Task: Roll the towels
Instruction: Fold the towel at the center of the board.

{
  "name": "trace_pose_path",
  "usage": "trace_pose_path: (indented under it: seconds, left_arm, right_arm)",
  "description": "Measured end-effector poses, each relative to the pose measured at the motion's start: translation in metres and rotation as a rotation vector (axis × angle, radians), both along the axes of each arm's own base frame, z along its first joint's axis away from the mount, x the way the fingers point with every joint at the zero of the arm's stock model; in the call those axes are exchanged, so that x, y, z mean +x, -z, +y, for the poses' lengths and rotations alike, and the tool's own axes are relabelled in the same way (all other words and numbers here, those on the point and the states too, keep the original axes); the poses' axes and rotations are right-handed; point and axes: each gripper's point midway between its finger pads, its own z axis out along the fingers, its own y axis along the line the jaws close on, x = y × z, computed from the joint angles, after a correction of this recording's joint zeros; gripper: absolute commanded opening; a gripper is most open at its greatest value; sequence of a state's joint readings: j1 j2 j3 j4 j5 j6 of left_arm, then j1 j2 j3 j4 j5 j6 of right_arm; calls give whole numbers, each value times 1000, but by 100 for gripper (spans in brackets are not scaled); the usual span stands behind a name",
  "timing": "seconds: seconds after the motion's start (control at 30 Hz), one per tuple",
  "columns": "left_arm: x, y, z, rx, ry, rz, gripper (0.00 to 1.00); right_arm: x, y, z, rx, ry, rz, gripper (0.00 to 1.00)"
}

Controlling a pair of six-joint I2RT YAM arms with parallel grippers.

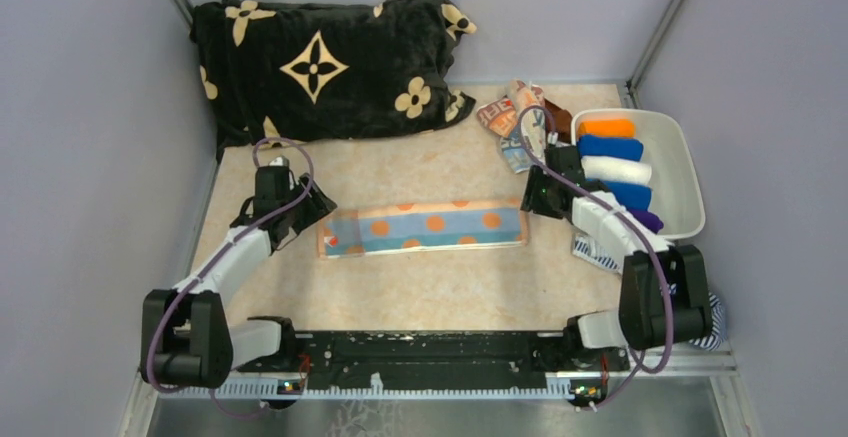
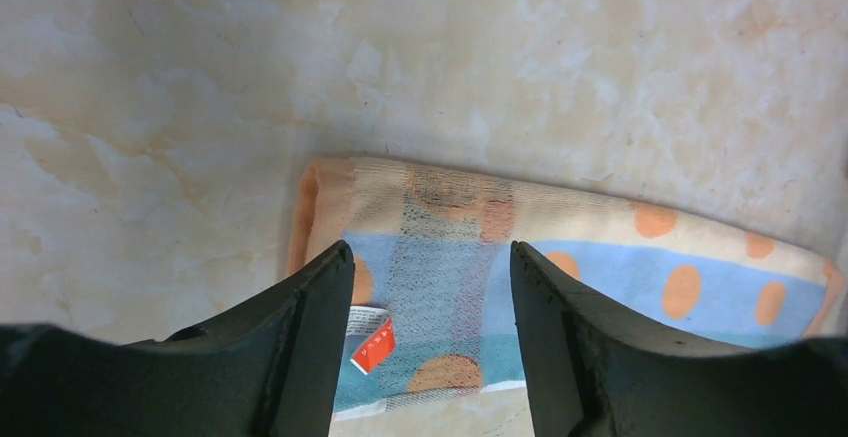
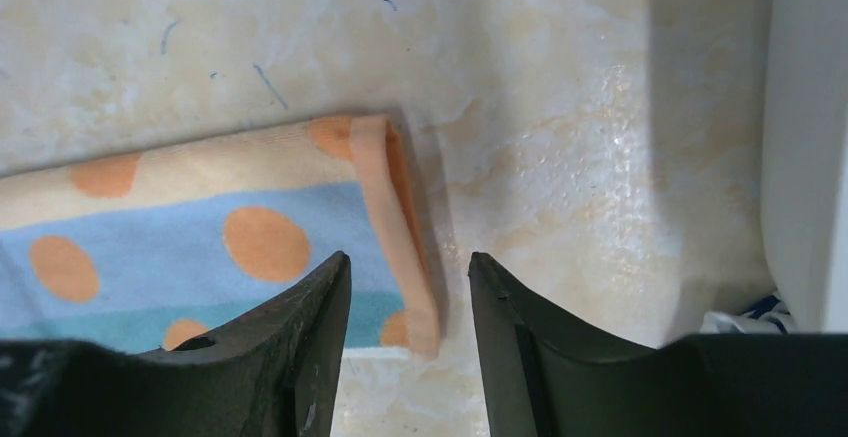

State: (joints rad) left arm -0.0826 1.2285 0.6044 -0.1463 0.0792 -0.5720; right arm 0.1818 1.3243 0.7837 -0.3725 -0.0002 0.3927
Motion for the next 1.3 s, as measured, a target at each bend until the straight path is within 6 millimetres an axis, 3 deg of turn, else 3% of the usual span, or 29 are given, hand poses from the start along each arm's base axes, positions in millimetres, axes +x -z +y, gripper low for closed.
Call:
trace_pose_path:
  seconds: [0.13,0.37,0.57,0.73,0.83,0.9,1.2,1.3]
  left_arm:
    - [-3,-13,1,11,15,-31,69]
    - [-19,-6,2,48,63,45,72]
    - [-12,-26,5,109,120,8,74]
    - [-16,-24,6,130,153,19,74]
    - [-18,-22,6,135,164,29,74]
    - [-19,-21,6,136,168,32,74]
    - [-21,-21,3,125,185,35,74]
    - [-21,-22,0,114,194,34,74]
  right_arm:
    - [5,17,-1,-70,-17,72,42]
    - [-13,51,12,-133,-107,222,41]
    - [-9,55,17,-153,-124,251,33]
    - [-7,58,15,-181,-116,291,23]
    - [-7,61,17,-200,-121,308,13]
    - [-7,63,20,-223,-135,317,1]
    - [-2,55,13,-326,-91,299,0]
    - [1,51,-20,-393,-1,309,0]
